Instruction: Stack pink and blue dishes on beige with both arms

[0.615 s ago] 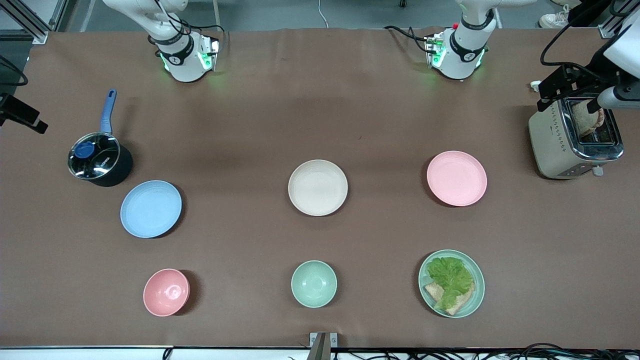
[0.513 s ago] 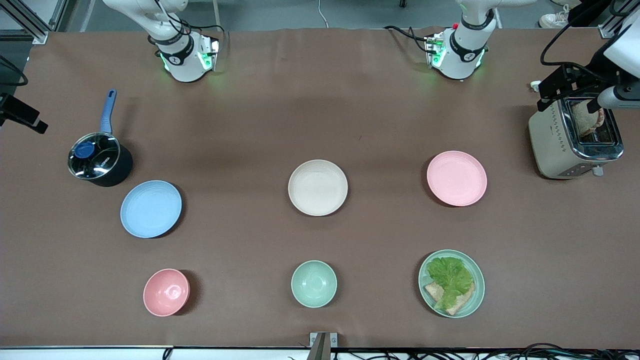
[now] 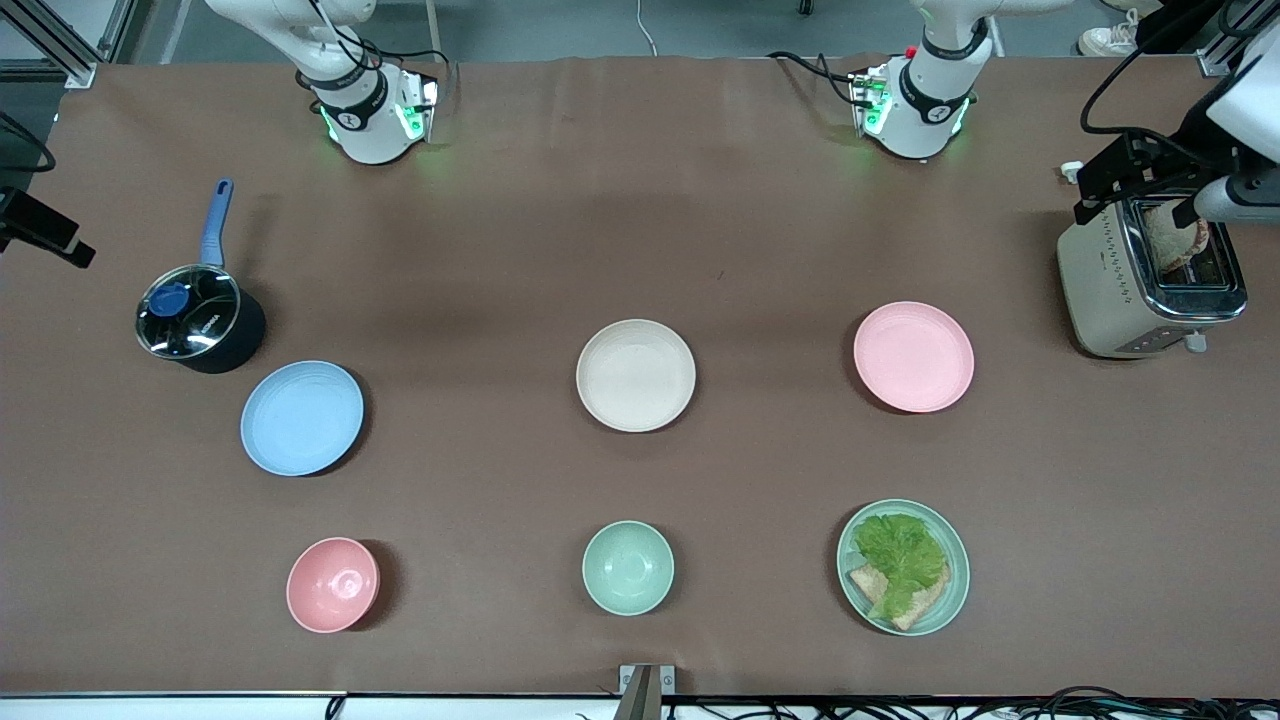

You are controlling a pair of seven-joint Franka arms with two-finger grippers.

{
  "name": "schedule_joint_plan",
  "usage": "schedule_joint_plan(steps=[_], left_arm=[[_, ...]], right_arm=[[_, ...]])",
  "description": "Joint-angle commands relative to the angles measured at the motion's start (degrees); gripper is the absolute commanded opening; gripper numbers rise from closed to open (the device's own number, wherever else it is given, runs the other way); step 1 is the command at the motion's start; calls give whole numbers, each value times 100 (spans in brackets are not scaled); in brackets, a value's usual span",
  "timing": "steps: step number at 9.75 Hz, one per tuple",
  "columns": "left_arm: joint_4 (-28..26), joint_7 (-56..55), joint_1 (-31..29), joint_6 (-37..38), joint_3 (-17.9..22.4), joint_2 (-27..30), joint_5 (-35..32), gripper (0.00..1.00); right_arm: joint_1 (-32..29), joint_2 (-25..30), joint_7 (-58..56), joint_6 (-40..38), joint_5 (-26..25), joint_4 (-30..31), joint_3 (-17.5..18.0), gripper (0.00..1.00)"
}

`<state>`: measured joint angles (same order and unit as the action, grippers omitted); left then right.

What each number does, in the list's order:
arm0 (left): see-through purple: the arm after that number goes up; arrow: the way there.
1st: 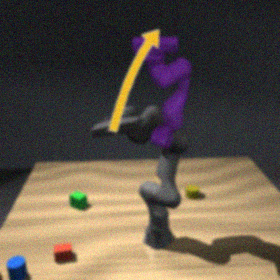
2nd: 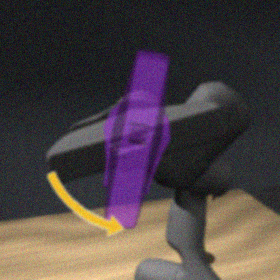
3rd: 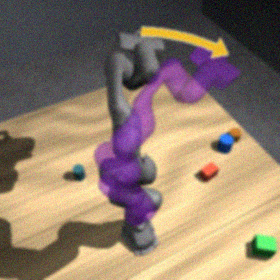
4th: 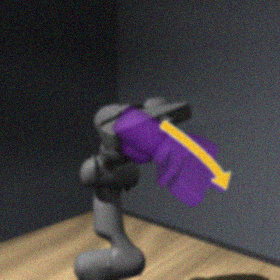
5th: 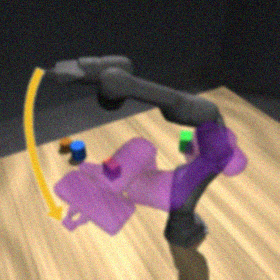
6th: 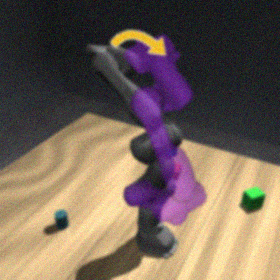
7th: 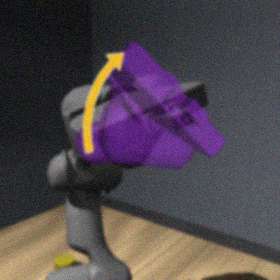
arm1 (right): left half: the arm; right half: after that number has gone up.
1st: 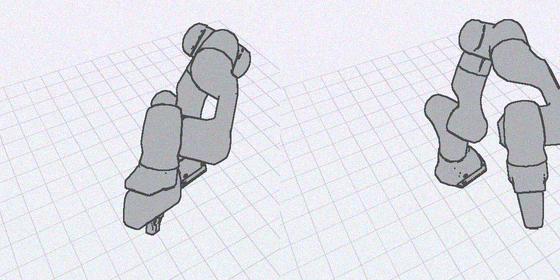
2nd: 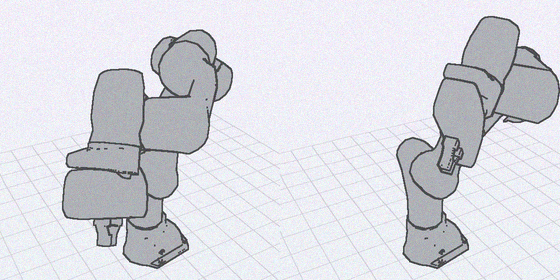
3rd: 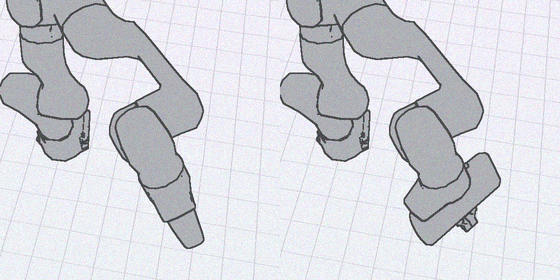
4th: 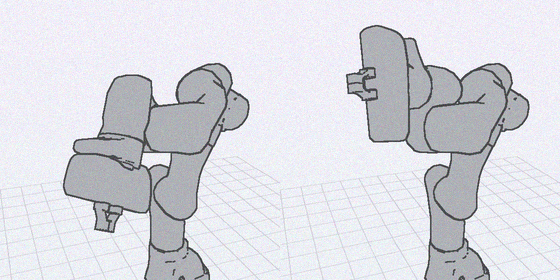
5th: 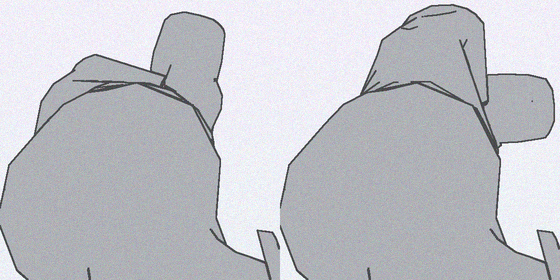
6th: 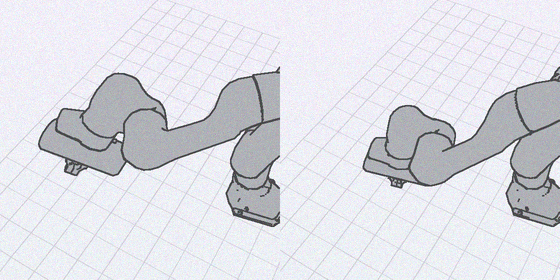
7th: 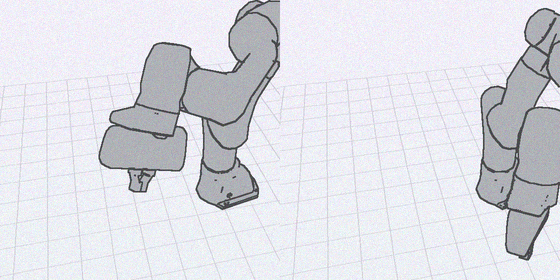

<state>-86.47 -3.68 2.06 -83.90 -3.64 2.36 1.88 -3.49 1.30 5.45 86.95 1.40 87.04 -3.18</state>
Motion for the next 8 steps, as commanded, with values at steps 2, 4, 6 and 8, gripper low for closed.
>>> schedule_joint_plan(steps=[2,4,6,8], left_arm=[[-1350,427,-12,-1220,459,-78,383,98],[-2614,447,-21,-2781,566,-131,522,98],[-3514,953,-4,-3946,566,-621,672,94],[-3893,1481,-47,-4570,566,-1130,795,94]], right_arm=[[-98,-462,-191,216,106,-38,-112,100],[-125,-1041,-1172,592,341,58,-514,100],[-134,-1655,-1885,1093,895,199,-911,100],[-204,-2088,-2502,2240,941,776,-930,100]])
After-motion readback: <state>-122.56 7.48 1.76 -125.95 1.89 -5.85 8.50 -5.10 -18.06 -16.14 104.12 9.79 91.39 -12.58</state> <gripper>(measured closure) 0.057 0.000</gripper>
